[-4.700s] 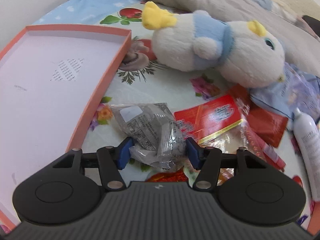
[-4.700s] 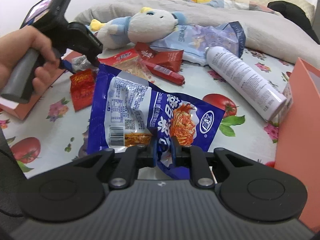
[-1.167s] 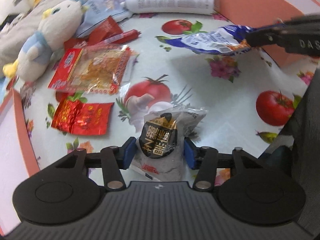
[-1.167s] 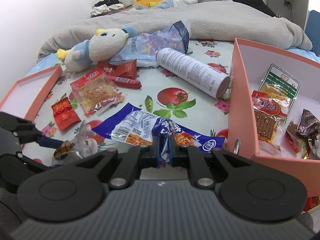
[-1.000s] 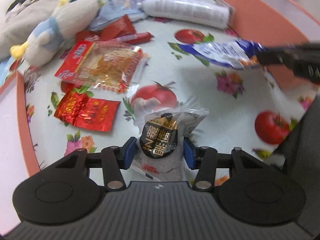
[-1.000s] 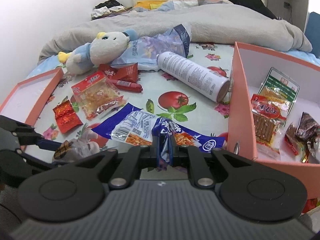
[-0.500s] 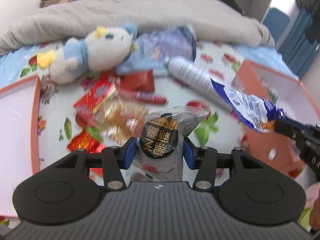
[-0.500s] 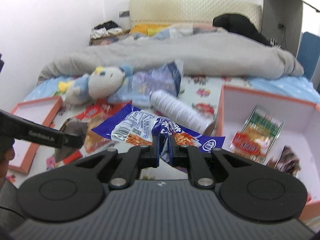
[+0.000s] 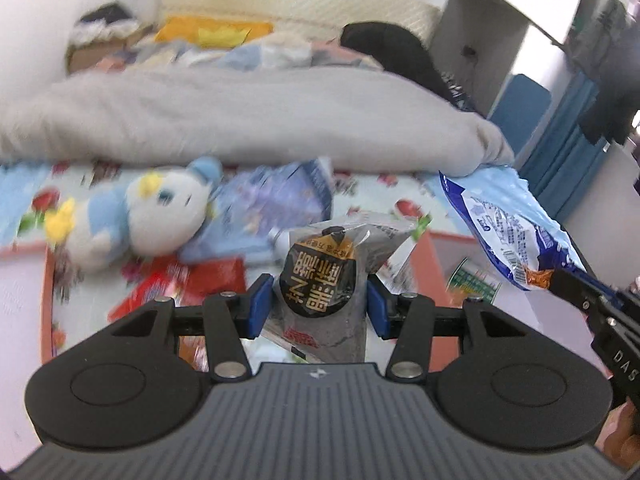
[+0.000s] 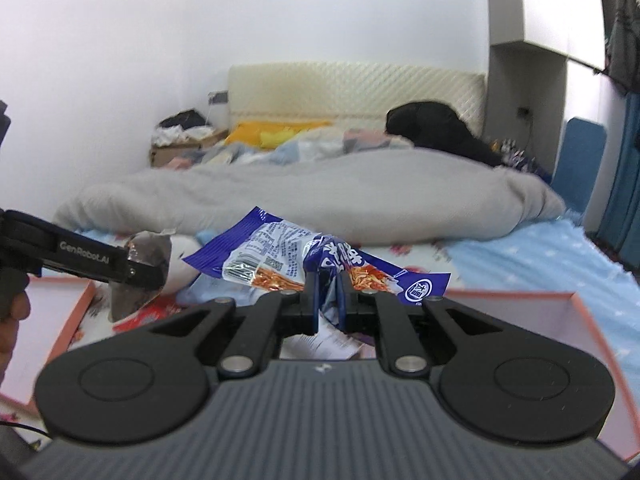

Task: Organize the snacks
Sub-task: 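Lift both held packs and carry them over the pink box, then lower both packs into the pink box and open both tools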

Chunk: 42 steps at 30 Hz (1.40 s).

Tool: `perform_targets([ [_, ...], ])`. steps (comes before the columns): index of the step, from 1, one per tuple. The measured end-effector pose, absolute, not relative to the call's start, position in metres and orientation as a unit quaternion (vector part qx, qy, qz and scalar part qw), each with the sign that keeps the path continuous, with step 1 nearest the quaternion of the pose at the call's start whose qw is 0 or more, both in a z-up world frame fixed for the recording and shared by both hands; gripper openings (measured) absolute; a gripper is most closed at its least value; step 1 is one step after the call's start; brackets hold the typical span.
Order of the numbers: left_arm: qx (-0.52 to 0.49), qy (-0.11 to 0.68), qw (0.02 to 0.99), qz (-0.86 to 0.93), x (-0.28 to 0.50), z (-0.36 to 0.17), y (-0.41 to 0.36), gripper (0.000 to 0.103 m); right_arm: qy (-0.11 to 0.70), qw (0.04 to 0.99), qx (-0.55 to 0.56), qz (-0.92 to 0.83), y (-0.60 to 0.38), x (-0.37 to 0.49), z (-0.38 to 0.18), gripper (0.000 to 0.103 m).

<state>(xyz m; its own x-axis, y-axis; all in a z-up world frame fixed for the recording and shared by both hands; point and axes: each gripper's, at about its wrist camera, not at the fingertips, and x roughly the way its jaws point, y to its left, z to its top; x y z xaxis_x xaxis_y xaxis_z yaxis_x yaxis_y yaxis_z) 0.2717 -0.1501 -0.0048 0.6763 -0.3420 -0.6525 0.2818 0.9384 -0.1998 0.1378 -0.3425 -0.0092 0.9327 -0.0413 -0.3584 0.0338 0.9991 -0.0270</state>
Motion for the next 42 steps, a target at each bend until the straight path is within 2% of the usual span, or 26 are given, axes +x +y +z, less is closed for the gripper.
perform_targets([
  [7,-0.041,0.343,0.916,-0.203,0.284,0.033,-0.196,0.055,0.151,0.987,-0.017,-0.059,-0.377,0.134,0.018,0.011],
  [12,-0.033,0.357,0.904,-0.232,0.294,0.035,-0.244,0.055,0.161,0.983,0.004,-0.088,-0.415,0.135,0.022,0.011],
  [20,-0.010,0.418,0.867,-0.269,0.312,0.000,-0.331,0.055,0.241,0.961,0.048,-0.128,-0.471,0.143,-0.008,0.011],
  [26,0.045,0.452,0.844,-0.285,0.320,-0.034,-0.383,0.055,0.304,0.939,0.083,-0.140,-0.512,0.145,-0.039,0.012],
  [34,0.054,0.505,0.812,-0.286,0.330,-0.066,-0.391,0.055,0.370,0.916,0.096,-0.124,-0.523,0.148,-0.084,0.012],
  [42,0.064,0.515,0.805,-0.286,0.329,-0.077,-0.386,0.058,0.390,0.907,0.104,-0.119,-0.526,0.150,-0.094,0.015],
])
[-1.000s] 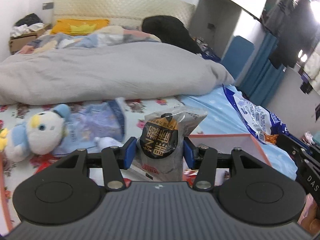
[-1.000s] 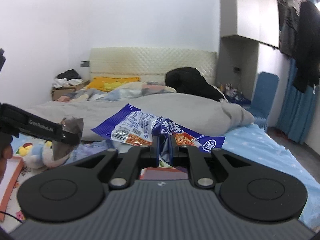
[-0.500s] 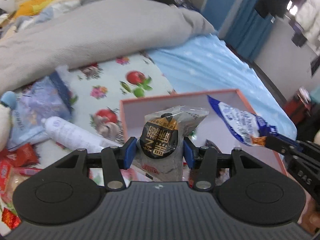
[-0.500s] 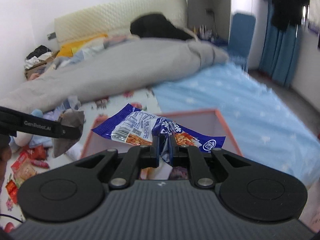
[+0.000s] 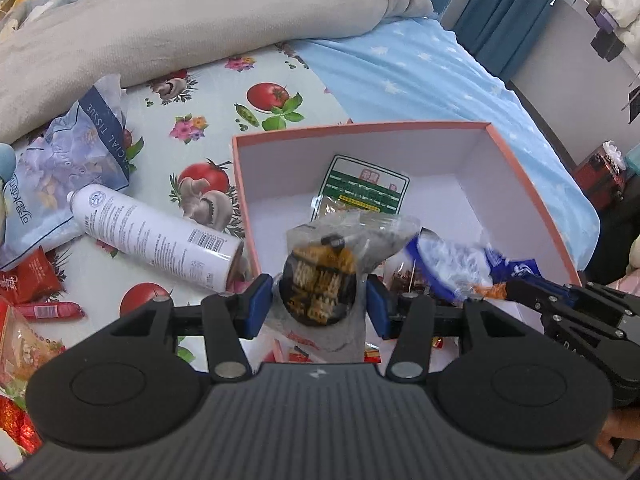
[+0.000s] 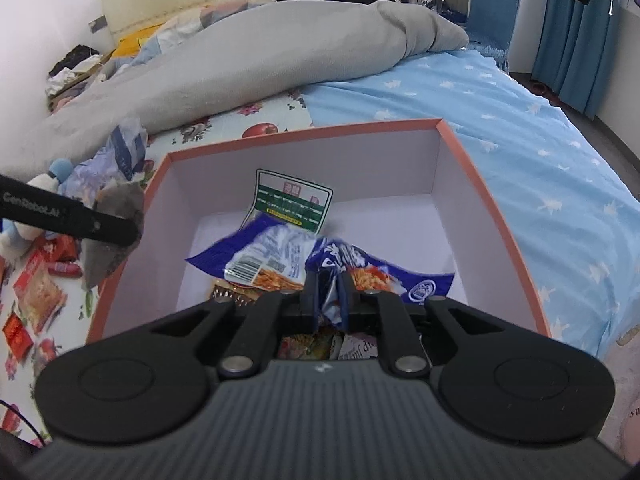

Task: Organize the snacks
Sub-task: 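Lower both packs into the pink box and open both tools, then withdraw both tools from the box back over the snack pile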

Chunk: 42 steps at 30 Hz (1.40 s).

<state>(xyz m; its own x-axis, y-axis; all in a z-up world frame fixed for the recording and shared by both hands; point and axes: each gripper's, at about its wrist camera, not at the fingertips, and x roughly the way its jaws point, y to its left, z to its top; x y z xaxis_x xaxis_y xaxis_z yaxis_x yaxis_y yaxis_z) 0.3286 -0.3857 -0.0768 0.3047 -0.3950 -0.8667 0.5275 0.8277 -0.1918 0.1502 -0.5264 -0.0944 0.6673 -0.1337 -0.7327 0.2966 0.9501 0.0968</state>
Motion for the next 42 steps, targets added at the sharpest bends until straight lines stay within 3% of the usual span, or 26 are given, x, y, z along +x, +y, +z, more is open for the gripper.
perform_targets([
  [2,0.062,0.515,0.802,-0.298,0.329,-0.073,-0.387,0.072,0.387,0.909,0.106,-0.117,-0.530,0.150,-0.092,0.027],
  [4,0.063,0.506,0.806,-0.301,0.326,-0.067,-0.386,0.076,0.380,0.912,0.105,-0.116,-0.531,0.148,-0.088,0.047],
  [5,0.066,0.500,0.810,-0.299,0.324,-0.063,-0.386,0.076,0.374,0.914,0.105,-0.117,-0.532,0.146,-0.085,0.050],
  [28,0.049,0.311,0.899,-0.303,0.246,0.047,-0.300,0.076,0.221,0.967,0.091,-0.084,-0.463,0.102,0.001,0.050],
  [42,0.000,0.294,0.924,-0.243,0.207,0.034,-0.203,0.076,0.172,0.983,0.046,-0.048,-0.397,0.081,0.002,0.050],
])
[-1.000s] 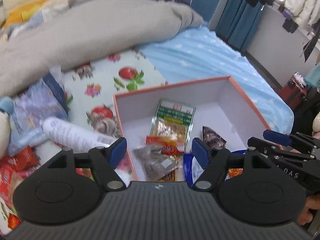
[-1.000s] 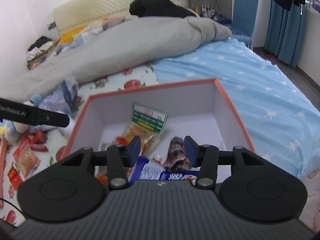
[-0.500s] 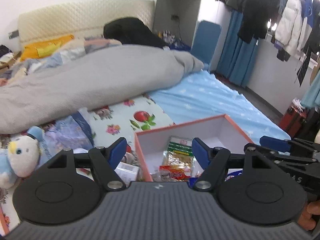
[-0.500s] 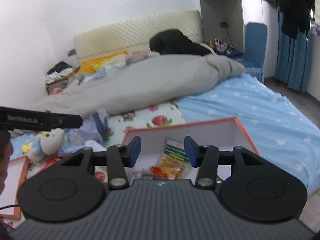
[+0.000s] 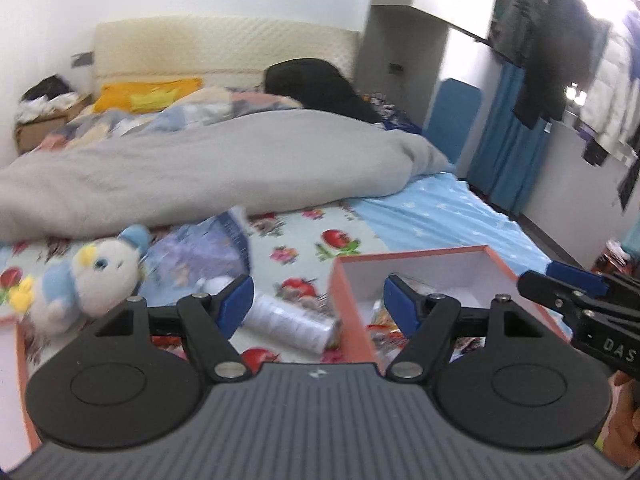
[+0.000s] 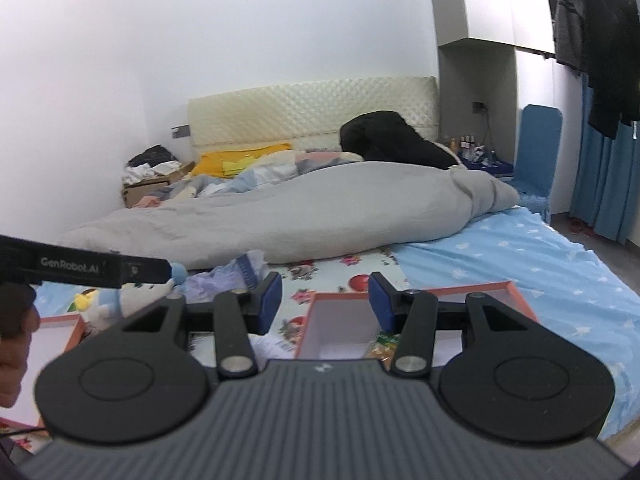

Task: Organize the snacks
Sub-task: 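Withdraw both tools from the box back over the snack pile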

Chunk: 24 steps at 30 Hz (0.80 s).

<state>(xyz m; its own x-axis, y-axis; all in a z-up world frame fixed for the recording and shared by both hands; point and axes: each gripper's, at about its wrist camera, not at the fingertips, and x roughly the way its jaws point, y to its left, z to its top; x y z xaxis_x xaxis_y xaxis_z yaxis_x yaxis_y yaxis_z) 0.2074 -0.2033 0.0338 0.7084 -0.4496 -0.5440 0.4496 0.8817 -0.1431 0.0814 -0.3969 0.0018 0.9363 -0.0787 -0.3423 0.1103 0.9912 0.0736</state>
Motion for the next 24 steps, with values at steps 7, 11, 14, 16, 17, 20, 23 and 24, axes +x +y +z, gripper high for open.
perform_targets([
  [7,-0.025,0.307,0.928,-0.210,0.195,0.008,-0.153,0.076,0.182,0.982,0.031,-0.035,-0.360,0.077,-0.014,0.050],
  [11,-0.014,0.304,0.933,-0.193,0.185,-0.010,-0.136,0.076,0.192,0.980,0.049,-0.024,-0.343,0.075,-0.026,0.050],
  [14,-0.022,0.308,0.933,-0.186,0.181,-0.020,-0.122,0.076,0.202,0.978,0.055,-0.018,-0.331,0.075,-0.037,0.050],
  [16,-0.022,0.311,0.933,-0.179,0.179,-0.027,-0.114,0.076,0.213,0.975,0.062,-0.017,-0.324,0.075,-0.043,0.050],
  [17,-0.021,0.312,0.933,-0.176,0.177,-0.030,-0.110,0.076,0.217,0.974,0.065,-0.016,-0.320,0.076,-0.046,0.050],
  [20,-0.032,0.320,0.932,-0.168,0.172,-0.041,-0.096,0.076,0.224,0.973,0.061,-0.014,-0.310,0.075,-0.052,0.050],
  [23,-0.042,0.329,0.931,-0.155,0.165,-0.054,-0.081,0.076,0.232,0.970,0.065,-0.011,-0.301,0.074,-0.060,0.050],
  [24,-0.042,0.330,0.931,-0.152,0.163,-0.057,-0.077,0.076,0.235,0.970,0.066,-0.006,-0.298,0.074,-0.063,0.050],
])
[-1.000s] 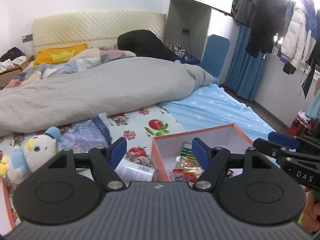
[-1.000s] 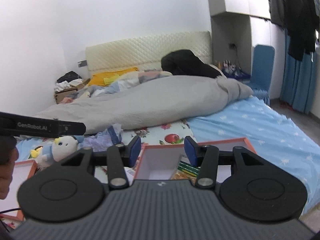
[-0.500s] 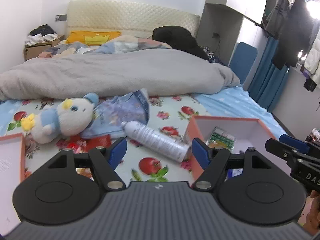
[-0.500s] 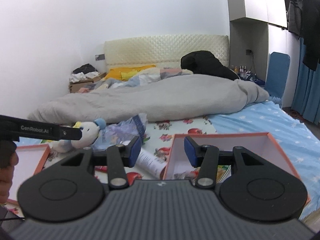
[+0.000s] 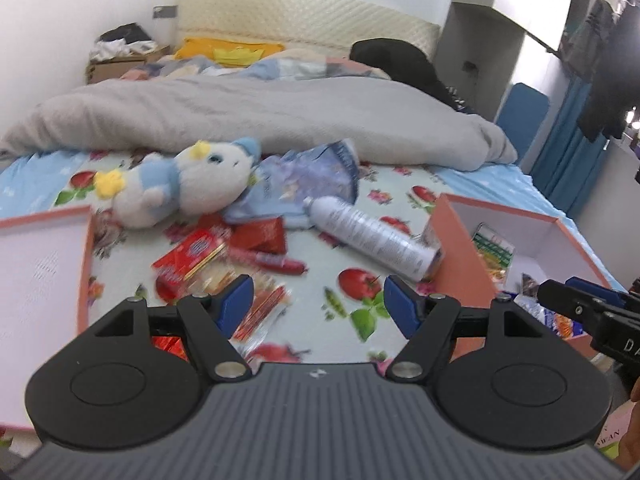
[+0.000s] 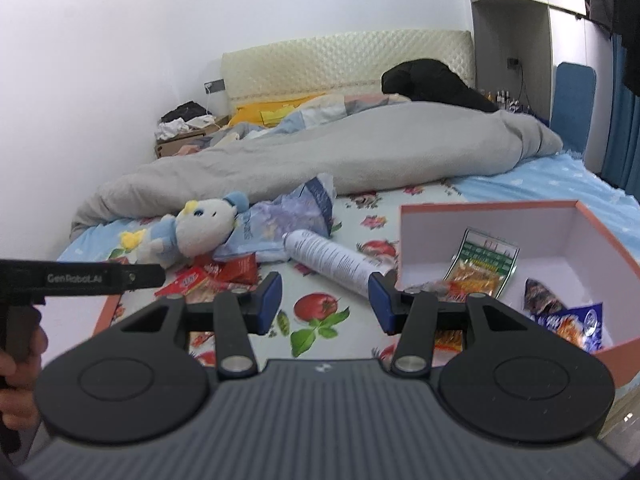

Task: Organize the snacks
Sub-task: 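Withdraw both tools from the box back over the snack pile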

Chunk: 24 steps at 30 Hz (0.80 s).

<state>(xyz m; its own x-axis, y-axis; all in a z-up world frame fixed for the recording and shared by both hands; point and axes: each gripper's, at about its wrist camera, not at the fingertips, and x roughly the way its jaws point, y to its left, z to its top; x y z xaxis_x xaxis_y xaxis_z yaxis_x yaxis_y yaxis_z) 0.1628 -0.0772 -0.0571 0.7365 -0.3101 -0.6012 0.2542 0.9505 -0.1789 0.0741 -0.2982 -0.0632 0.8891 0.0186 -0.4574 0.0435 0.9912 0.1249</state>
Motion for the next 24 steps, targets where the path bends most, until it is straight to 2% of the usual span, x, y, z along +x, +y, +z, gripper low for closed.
perform_targets([
  [24,-0.045,0.372,0.925,-0.069,0.170,-0.102,-0.001,0.076,0.277,0.957,0.027,0.082,-0.225,0.116,-0.090,0.050],
])
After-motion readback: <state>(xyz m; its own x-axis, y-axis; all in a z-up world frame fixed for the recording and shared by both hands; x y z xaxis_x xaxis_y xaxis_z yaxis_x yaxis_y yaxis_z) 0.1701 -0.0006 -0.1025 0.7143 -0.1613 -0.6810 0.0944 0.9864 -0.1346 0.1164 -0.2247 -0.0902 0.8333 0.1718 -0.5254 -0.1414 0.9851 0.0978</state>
